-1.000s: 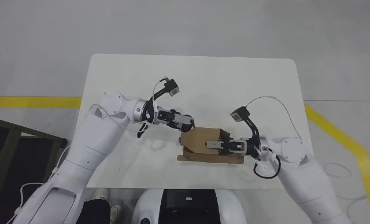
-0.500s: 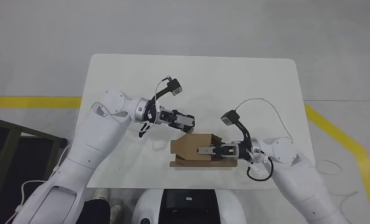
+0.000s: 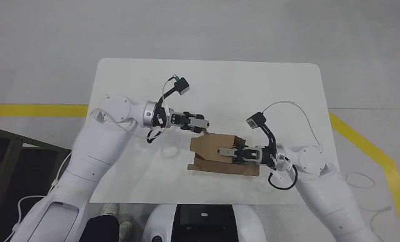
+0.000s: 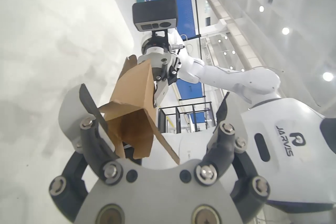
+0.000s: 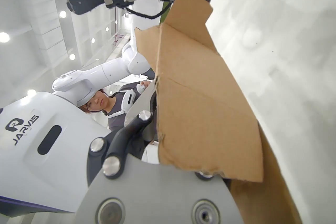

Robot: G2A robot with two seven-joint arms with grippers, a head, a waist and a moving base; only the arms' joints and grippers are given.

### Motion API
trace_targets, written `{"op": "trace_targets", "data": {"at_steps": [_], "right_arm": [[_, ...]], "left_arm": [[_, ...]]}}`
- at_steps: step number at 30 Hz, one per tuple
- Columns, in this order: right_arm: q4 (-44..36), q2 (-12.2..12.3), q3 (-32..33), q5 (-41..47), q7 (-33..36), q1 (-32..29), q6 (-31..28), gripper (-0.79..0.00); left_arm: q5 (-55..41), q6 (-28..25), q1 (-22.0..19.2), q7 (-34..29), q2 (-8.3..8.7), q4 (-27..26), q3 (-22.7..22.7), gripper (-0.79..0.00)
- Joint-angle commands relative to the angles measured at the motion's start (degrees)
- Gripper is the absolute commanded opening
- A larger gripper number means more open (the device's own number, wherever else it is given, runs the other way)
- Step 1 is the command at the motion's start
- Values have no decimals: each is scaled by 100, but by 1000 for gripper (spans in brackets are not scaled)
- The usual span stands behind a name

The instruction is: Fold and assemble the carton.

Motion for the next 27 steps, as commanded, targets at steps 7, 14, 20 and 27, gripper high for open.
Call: {"op": "trace_targets", "data": {"at_steps": [7,14,20,27], "right_arm": [[-38,10,138,-146,-346,-1,61,-785],[-74,3,164,-195,-562,-12,111,-785],[-81,6,288,-218,-850,-81,31,-785],[-107,18,459,-391,-1163,-158,-106,-785]], "left_arm": [[-61,115,158,-28,63,-372,-128,0],[-221,67,117,-63,26,-405,47,0],[-561,103,92,-189,-18,-312,207,0],[-861,147,63,-345,-47,-262,288,0]]}}
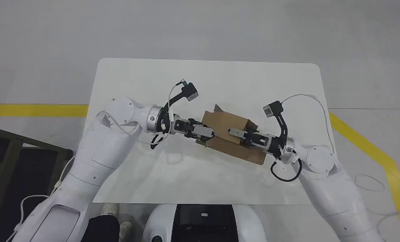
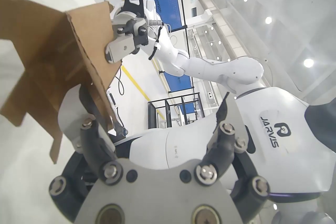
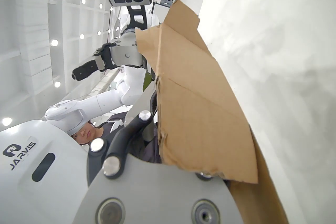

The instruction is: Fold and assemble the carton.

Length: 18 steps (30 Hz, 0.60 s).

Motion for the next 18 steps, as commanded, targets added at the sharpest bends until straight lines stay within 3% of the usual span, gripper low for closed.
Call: {"op": "trace_targets", "data": {"at_steps": [1,18], "right_arm": [[-21,2,38,-36,-66,-12,-47,-785],[-258,-20,147,-256,-569,-65,-91,-785]], "left_arm": [[-19,10,-2,-20,-3,-9,16,0],[-206,69,-4,-61,-63,-44,230,0]]}}
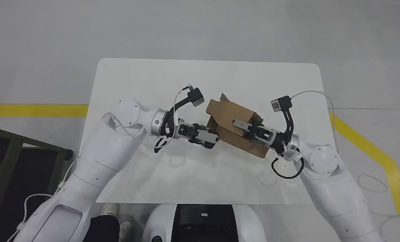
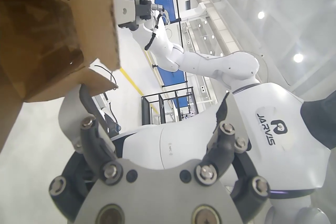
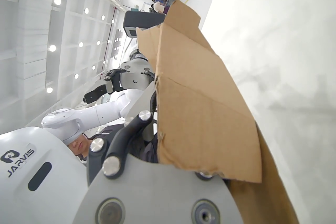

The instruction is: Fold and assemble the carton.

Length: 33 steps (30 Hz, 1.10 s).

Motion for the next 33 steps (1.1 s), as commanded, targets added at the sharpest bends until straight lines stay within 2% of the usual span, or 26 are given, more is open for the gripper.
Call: {"op": "trace_targets", "data": {"at_steps": [1,15,33], "right_arm": [[-7,-5,-7,-26,-48,-1,10,-785],[-180,-58,-187,-122,-180,-10,38,-785],[-141,-112,-336,-101,-171,-1,61,-785]], "left_arm": [[-20,-1,-13,-1,-9,8,23,0],[-342,-4,-73,-5,-109,289,217,0],[-284,37,-44,-80,-94,269,96,0]]}}
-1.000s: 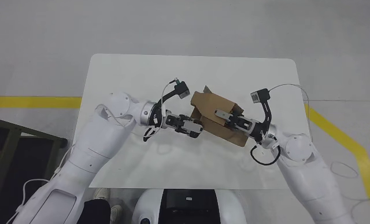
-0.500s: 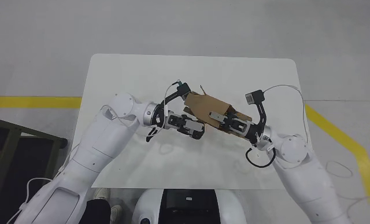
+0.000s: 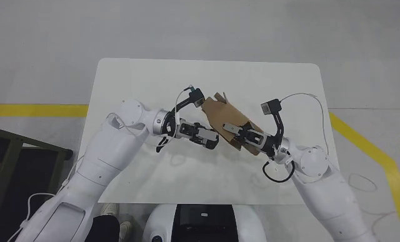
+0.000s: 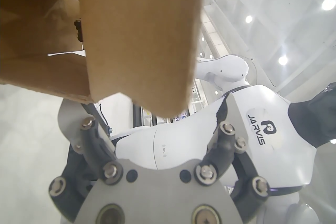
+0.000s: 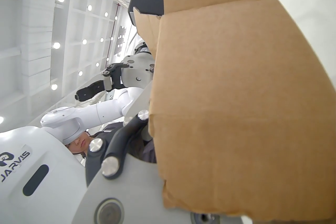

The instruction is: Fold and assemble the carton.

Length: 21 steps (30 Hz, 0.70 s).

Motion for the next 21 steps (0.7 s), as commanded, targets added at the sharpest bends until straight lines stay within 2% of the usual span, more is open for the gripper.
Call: {"op": "trace_targets", "data": {"at_steps": [1,13,21], "right_arm": [[-1,-3,3,5,-10,-5,12,-785],[94,6,159,11,51,-14,-35,-785],[326,78,446,263,714,-1,61,-785]], "left_arm": [[2,13,9,-17,0,-21,0,0],[-27,50,43,-50,10,-54,-73,0],[-45,53,121,-149,98,197,-401,0]]}}
